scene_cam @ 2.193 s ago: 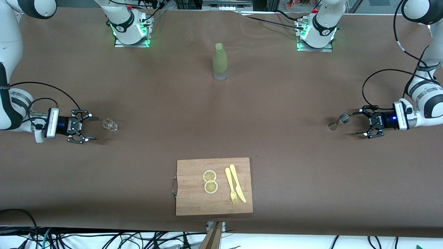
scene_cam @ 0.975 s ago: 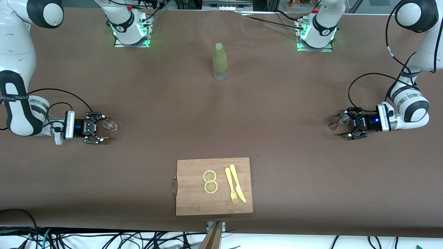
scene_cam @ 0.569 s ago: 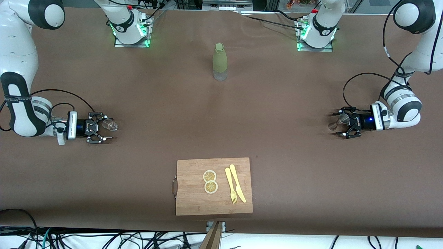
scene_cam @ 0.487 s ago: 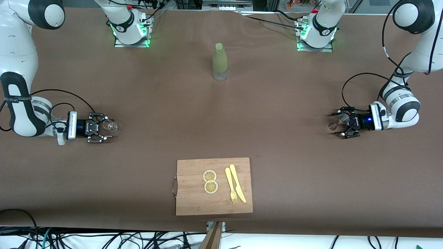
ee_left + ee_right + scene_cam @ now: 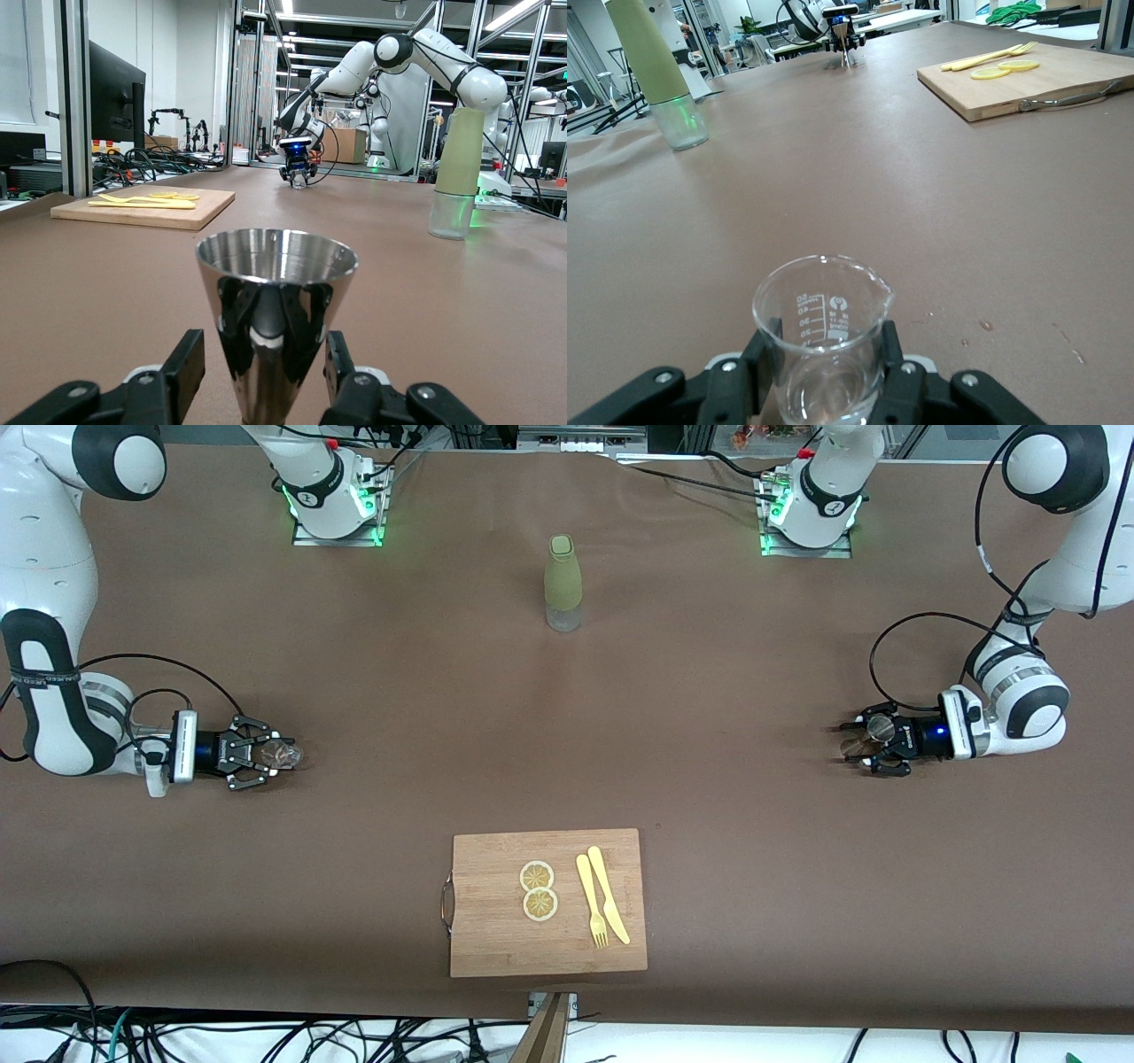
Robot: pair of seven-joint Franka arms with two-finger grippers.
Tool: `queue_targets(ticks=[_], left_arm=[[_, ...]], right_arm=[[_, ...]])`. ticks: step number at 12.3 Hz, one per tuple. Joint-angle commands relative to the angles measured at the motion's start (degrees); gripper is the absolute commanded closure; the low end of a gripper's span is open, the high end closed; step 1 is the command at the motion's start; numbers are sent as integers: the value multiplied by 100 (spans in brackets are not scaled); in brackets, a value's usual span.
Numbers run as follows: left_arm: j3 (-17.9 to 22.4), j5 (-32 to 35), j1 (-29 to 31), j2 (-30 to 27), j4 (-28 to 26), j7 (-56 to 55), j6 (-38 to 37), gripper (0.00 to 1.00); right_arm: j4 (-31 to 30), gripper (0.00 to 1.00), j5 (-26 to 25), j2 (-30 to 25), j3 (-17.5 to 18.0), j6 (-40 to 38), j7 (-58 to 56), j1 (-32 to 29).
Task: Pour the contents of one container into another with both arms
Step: 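Lift the beaker and jigger, bringing both grippers together mid-table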
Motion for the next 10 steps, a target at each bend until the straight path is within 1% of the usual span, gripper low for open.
queue_targets(ticks=[1, 5, 7, 8, 10], left_arm=[[62, -228, -67, -63, -143, 331, 77, 100], [62, -219, -67, -80, -134, 313, 33, 100], [62, -219, -67, -124, -125, 304, -2, 100], [53, -219, -67, -150, -125, 243, -11, 100], [45, -219, -76, -203, -108, 181, -72, 100]], right_arm=[[122, 60, 49, 64, 16, -17, -21, 33], [157, 62, 23, -24, 16, -8, 75, 147], [157, 66, 5, -129, 7, 62, 75, 279], [201, 71, -3, -138, 16, 71, 75, 340], [289, 73, -126, -138, 16, 71, 258, 402]])
